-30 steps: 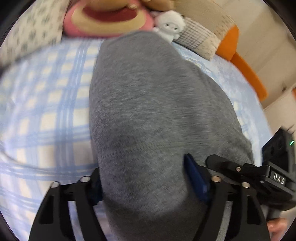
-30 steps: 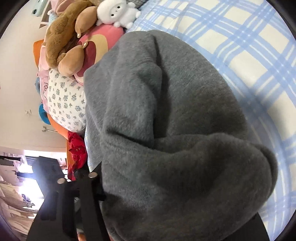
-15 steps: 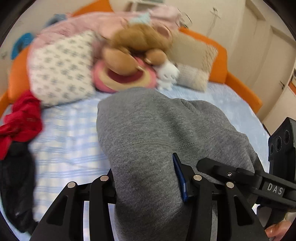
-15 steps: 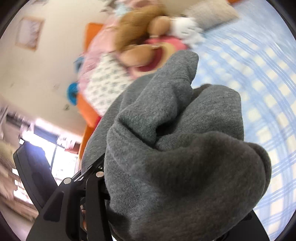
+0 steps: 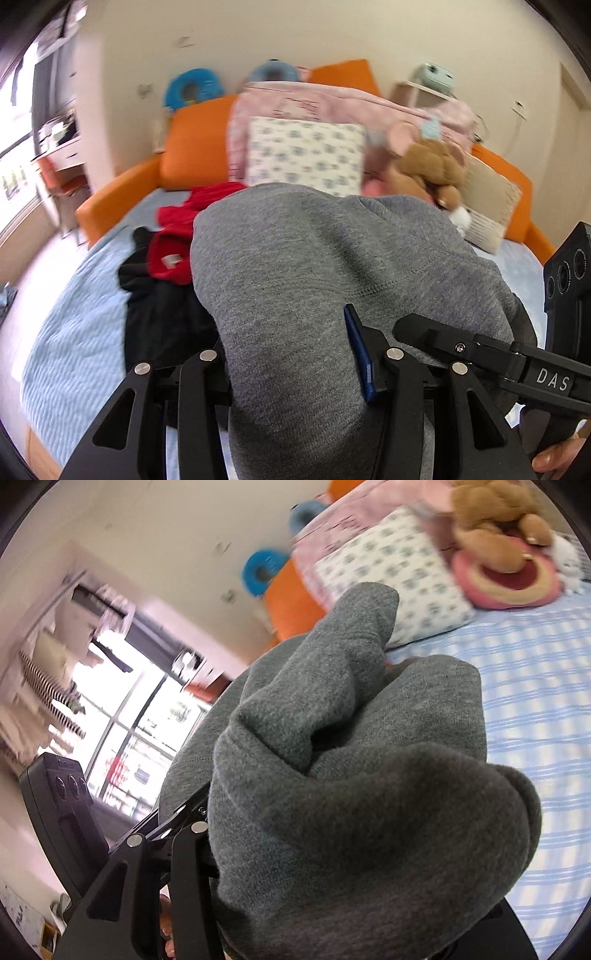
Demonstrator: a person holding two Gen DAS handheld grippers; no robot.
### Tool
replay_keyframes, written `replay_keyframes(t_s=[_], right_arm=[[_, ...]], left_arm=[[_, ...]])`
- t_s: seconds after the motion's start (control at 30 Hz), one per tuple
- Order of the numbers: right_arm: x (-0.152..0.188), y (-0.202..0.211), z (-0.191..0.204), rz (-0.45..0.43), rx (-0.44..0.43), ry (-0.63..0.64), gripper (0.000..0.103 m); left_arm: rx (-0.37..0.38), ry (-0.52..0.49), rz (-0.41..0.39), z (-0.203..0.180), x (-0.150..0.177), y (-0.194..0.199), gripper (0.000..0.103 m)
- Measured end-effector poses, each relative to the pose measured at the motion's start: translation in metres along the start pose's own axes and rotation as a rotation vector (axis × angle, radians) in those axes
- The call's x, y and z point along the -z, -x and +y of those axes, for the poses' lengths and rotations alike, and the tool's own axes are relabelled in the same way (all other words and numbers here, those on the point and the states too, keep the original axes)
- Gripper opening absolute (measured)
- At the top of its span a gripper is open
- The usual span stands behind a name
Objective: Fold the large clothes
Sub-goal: 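Lift the grey sweatshirt bundle with both tools and carry it across the bed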
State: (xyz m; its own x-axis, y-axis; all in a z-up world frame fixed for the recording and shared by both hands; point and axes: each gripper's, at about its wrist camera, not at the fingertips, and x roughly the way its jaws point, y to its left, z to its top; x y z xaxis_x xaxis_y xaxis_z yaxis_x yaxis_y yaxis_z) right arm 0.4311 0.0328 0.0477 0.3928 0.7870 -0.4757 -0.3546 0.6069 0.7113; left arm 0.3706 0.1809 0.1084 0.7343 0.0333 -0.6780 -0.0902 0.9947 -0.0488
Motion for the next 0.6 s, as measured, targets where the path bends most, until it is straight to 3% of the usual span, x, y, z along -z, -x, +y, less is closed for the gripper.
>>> replay_keyframes(t_s=[0.13, 0.27, 0.4, 0.6], right_arm=[[0.007, -0.006, 0.015, 0.008, -0.002, 0.012, 0.047], [0.000, 0.013, 0.000, -0.024, 0.028, 0.004, 0.047], [-0.007, 0.060, -0.038, -0.084, 0.086, -0.030, 0.047], [-0.010, 0.164, -0.123, -0.201, 0.185, -0.118, 0.047]], left_arm=[[-0.011, 0.016, -0.005, 0.020, 0.000, 0.004, 0.050], [0.024, 0.005, -0.008, 0.000, -0.004, -0.004, 0.050], [0.084, -0.047, -0.006, -0.056, -0.003, -0.016, 0.050], [0.203, -0.150, 0.016, -0.186, 0.006, -0.038, 0.050]])
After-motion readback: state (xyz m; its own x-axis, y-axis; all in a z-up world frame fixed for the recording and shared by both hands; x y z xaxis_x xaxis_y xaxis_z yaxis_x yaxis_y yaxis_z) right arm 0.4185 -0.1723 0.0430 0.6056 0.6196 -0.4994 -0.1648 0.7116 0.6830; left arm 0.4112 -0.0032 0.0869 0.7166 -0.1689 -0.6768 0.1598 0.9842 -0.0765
